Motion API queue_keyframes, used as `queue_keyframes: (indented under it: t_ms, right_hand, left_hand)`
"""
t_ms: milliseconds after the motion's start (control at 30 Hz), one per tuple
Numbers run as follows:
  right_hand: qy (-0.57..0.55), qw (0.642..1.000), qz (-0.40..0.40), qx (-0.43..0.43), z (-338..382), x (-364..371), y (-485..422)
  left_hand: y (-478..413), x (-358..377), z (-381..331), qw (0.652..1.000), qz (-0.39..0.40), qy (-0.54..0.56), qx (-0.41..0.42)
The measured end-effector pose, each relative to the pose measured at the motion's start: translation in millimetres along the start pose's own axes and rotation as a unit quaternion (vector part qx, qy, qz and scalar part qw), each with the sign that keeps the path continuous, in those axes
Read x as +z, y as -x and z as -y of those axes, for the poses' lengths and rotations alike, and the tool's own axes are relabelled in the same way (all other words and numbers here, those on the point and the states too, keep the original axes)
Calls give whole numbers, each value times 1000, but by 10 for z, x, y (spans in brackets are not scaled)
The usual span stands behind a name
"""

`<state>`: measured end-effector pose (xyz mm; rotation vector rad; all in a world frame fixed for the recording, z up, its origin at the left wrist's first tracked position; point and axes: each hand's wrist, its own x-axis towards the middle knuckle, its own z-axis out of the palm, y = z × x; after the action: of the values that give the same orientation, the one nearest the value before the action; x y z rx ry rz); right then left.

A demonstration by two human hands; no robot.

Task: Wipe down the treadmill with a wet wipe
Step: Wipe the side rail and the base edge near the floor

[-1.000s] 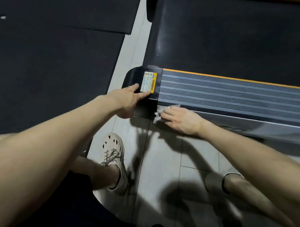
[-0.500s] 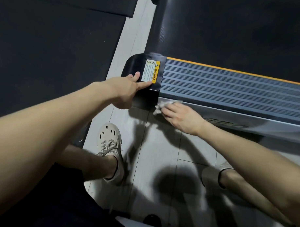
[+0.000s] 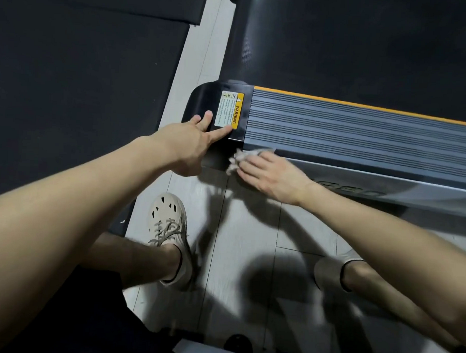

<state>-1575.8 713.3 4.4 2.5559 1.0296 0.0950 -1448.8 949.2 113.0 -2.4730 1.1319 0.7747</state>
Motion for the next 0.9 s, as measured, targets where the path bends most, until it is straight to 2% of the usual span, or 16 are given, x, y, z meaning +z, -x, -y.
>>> queue_keyframes:
  t_ms: [33, 67, 133, 167, 233, 267, 367, 400, 467, 567, 700, 767, 800, 833, 867, 900]
  right_hand:
    - [26, 999, -40, 24, -13, -21, -42]
    - [45, 998, -49, 9, -7, 18, -50]
    - [62, 996, -1, -68, 74, 138, 36]
    - [40, 997, 20, -66, 110, 188, 82]
    - [-55, 998, 16, 8, 221, 209, 122]
    - [-102, 993, -14, 60, 314, 165, 136]
    - [-209, 939, -127, 243, 662, -180, 225]
    - [-249, 903, -159, 313, 768, -263, 271]
    - [-325, 799, -206, 463, 968, -375, 365]
    - [-343, 593, -289, 669, 1120, -469, 474]
    - [-328, 313, -361, 815, 834, -286, 462]
    - [-339, 182, -400, 832, 612, -225, 204]
    - [-354, 143, -416, 826, 536, -253, -20]
    - [-363, 128, -423, 820, 494, -327, -281]
    - [-370, 130, -424, 816, 500, -409, -539]
    - [-382, 149, -416, 811, 556, -504, -752]
  left_hand:
    - [7, 0, 9, 1000, 1, 3, 1]
    - [12, -9, 11, 1000, 1, 5, 0]
    - [1, -48, -8, 1000, 3, 0, -5]
    - [-5, -70, -23, 1000, 6, -3, -8]
    - [-22, -89, -66, 1000, 6, -8, -11]
    - [-31, -90, -87, 1000, 0, -12, -13]
    - [-51, -124, -158, 999, -49, -9, -10]
    - [-44, -143, -181, 997, -71, 1, -10]
    - [-32, -188, -249, 993, -113, 19, -4]
    - [-83, -258, -387, 986, -167, 6, 22]
    - [-222, -302, -545, 982, -175, -1, 69]
    - [-281, -292, -607, 985, -151, -19, 77]
    - [-304, -288, -629, 986, -146, -25, 77]
    - [-326, -292, -645, 986, -150, -27, 75]
    - [-347, -306, -648, 984, -158, -27, 73]
    - [-360, -319, -645, 983, -166, -28, 68]
